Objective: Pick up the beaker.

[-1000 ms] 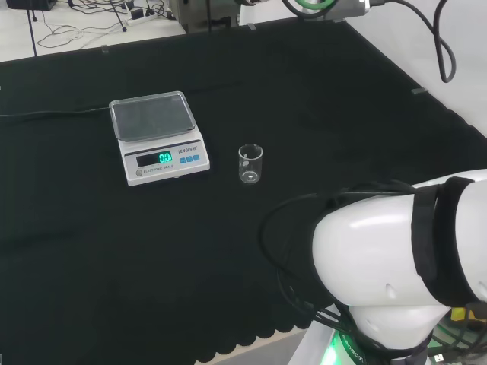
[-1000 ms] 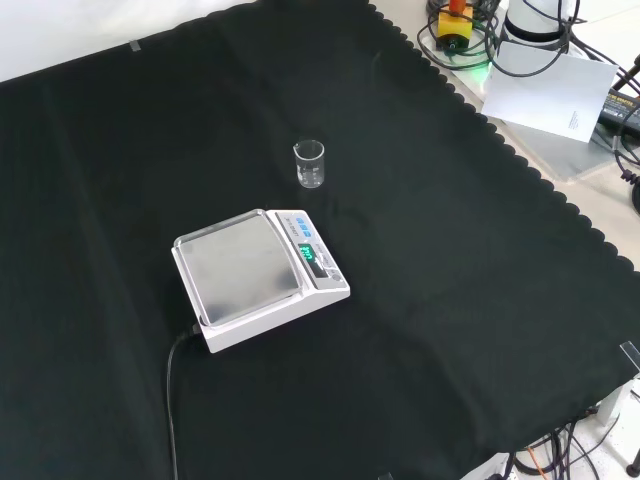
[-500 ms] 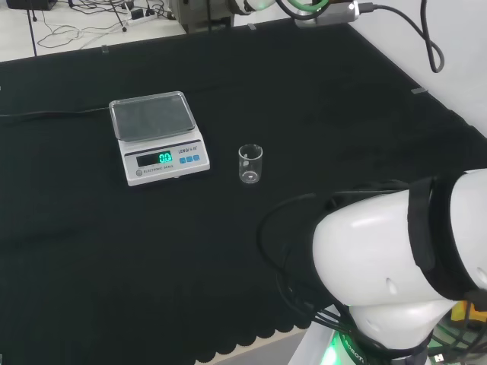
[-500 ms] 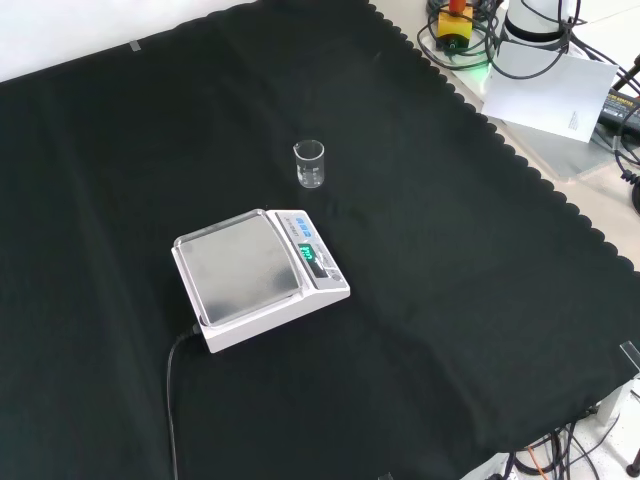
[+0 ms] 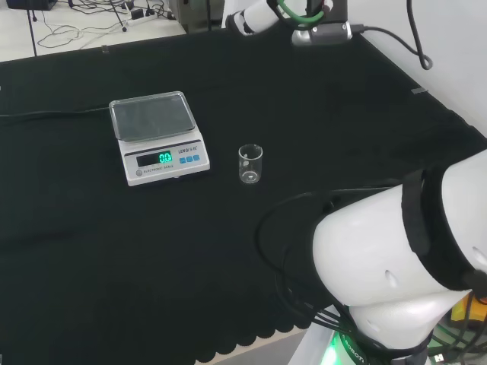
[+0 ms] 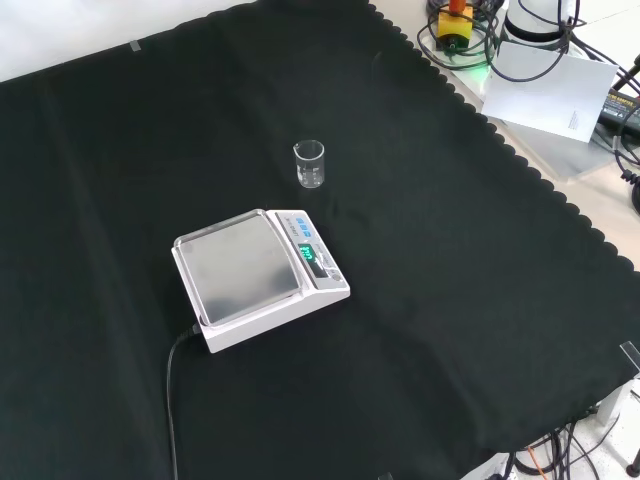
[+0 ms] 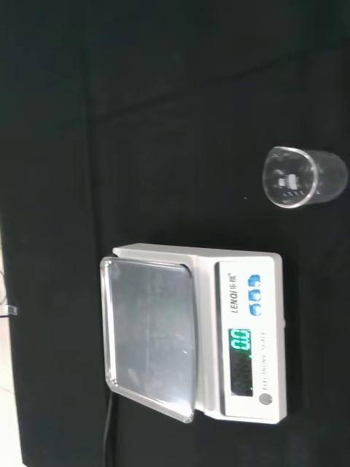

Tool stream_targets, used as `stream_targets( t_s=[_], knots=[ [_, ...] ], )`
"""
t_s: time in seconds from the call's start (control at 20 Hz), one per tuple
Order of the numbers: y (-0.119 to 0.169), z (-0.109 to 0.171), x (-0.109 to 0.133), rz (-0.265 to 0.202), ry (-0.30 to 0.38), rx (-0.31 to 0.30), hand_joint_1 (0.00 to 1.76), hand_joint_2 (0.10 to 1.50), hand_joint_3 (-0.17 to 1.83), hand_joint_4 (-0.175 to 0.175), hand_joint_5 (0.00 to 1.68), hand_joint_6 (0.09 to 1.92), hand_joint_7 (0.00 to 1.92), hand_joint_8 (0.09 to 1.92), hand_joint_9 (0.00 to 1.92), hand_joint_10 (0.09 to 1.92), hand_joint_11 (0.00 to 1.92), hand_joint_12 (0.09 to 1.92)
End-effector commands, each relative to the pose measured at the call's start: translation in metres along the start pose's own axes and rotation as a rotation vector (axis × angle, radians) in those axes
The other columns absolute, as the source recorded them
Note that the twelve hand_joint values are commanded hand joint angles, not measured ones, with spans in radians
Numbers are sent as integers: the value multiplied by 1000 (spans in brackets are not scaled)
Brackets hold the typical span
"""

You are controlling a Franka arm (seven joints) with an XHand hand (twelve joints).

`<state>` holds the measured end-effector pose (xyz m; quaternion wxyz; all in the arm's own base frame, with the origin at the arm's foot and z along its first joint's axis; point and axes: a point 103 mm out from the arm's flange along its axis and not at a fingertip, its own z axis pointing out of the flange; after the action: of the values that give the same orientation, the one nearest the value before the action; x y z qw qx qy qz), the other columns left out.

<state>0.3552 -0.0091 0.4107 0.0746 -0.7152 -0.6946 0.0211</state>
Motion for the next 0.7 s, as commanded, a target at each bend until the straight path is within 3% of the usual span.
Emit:
stream_targets(
  t_s=[0.05, 0.35, 0.7],
  knots=[
    [9, 29, -4, -6, 22, 27, 523, 785, 396, -13, 323, 211, 252, 676, 406, 779, 0, 1510],
    [18, 57, -2, 1, -1, 57, 524, 787, 392, -14, 327, 206, 252, 676, 405, 780, 0, 1508],
    [31, 97, -3, 13, 22, 67, 529, 789, 387, -16, 331, 200, 253, 677, 405, 780, 0, 1503]
  ],
)
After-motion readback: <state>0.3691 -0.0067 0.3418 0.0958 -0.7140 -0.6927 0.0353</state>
